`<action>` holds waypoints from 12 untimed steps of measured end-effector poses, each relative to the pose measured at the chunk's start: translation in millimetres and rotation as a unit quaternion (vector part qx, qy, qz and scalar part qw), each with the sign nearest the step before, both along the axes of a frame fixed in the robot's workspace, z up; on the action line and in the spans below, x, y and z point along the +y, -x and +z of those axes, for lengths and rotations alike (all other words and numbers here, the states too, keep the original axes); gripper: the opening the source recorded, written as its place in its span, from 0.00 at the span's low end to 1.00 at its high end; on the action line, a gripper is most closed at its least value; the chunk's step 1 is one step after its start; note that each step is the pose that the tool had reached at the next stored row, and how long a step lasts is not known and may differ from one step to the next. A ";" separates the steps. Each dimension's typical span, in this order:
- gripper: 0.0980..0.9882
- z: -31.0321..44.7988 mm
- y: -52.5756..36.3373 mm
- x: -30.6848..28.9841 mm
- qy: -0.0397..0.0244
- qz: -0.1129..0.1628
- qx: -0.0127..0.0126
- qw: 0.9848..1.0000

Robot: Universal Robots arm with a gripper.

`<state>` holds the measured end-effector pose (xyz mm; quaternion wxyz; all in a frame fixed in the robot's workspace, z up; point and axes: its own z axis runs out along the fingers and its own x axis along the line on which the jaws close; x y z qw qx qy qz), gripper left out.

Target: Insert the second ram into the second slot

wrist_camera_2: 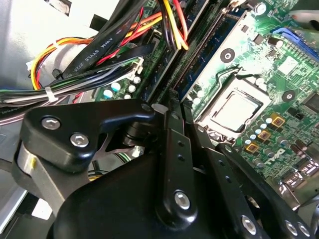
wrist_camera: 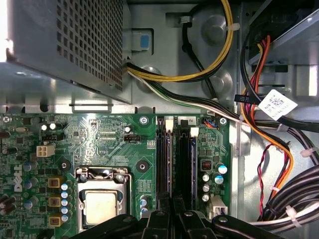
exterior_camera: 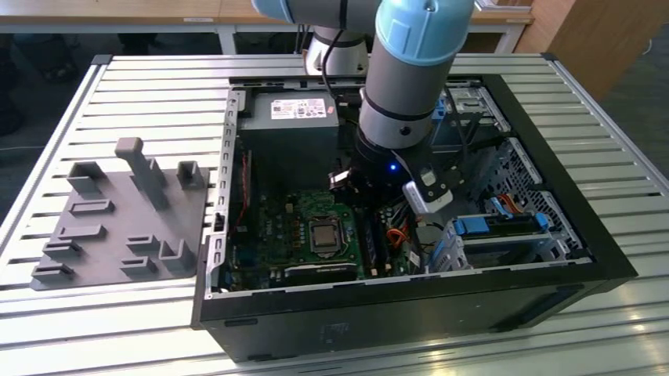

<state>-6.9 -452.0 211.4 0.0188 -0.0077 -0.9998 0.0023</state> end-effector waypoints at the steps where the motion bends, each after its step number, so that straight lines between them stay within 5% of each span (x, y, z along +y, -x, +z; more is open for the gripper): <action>1: 0.04 -0.8 0.0 0.0 0.000 0.000 0.000 1.000; 11: 0.05 -2.8 0.0 0.0 0.000 0.000 0.000 1.000; 12: 0.12 -2.8 0.0 0.0 0.000 0.000 0.000 1.000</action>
